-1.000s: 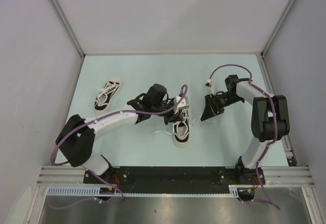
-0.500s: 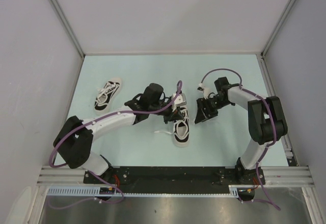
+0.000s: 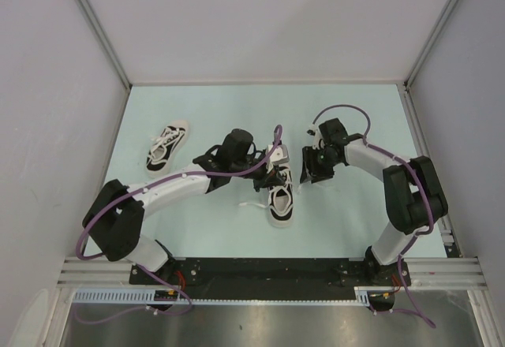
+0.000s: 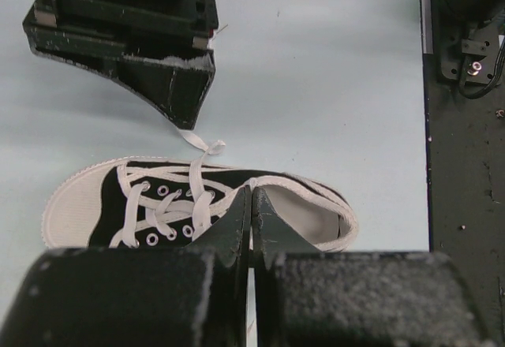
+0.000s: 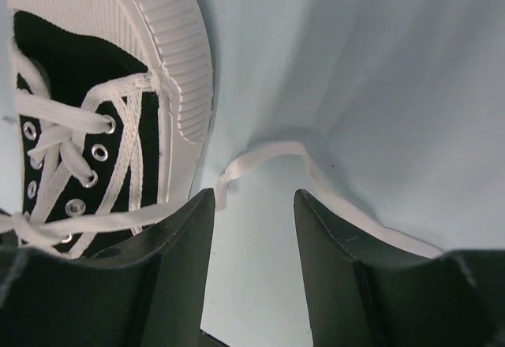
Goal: Tie the shoes
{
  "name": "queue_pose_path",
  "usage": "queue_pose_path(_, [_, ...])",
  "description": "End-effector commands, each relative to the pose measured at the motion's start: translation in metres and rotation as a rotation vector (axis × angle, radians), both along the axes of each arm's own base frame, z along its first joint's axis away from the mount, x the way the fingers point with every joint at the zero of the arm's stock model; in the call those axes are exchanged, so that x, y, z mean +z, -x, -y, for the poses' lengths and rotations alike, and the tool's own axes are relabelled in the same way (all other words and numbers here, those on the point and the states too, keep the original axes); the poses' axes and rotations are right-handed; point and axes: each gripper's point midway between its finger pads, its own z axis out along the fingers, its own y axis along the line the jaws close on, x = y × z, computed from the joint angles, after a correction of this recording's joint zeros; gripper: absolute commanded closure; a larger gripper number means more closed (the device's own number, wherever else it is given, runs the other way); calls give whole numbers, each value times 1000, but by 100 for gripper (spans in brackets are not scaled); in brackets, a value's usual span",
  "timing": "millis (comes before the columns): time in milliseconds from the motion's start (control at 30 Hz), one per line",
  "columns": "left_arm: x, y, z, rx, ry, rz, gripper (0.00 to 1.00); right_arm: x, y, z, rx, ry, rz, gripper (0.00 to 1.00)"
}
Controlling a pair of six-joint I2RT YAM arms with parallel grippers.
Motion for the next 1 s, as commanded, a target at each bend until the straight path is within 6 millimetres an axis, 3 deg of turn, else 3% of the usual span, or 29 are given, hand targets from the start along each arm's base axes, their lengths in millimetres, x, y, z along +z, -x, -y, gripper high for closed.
queue_pose_path(0, [23, 3, 5, -36, 68, 33, 100, -4, -13, 1, -126, 97, 44, 51])
queue_pose_path(467, [20, 2, 5, -37, 62, 37, 100, -34, 9, -18, -104, 112, -77, 53])
queue_pose_path(567, [19, 2, 5, -39, 61, 39, 100, -36, 8, -21, -97, 100, -81, 67])
queue_pose_path(600, [19, 2, 5, -39, 59, 40, 100, -35, 7, -20, -97, 99, -79, 77])
queue_pose_path(700, [19, 2, 5, -42, 61, 45, 100, -26, -1, -9, -112, 84, -60, 100])
queue_pose_path(800, [20, 2, 5, -47, 64, 46, 100, -6, -13, 16, -181, 47, -47, 100])
queue_pose_path(867, [22, 4, 6, -55, 68, 49, 100, 18, -26, 39, -245, 14, 11, 100])
queue_pose_path(967, [18, 8, 3, -70, 49, 34, 100, 52, -40, 54, -277, -50, 112, 100])
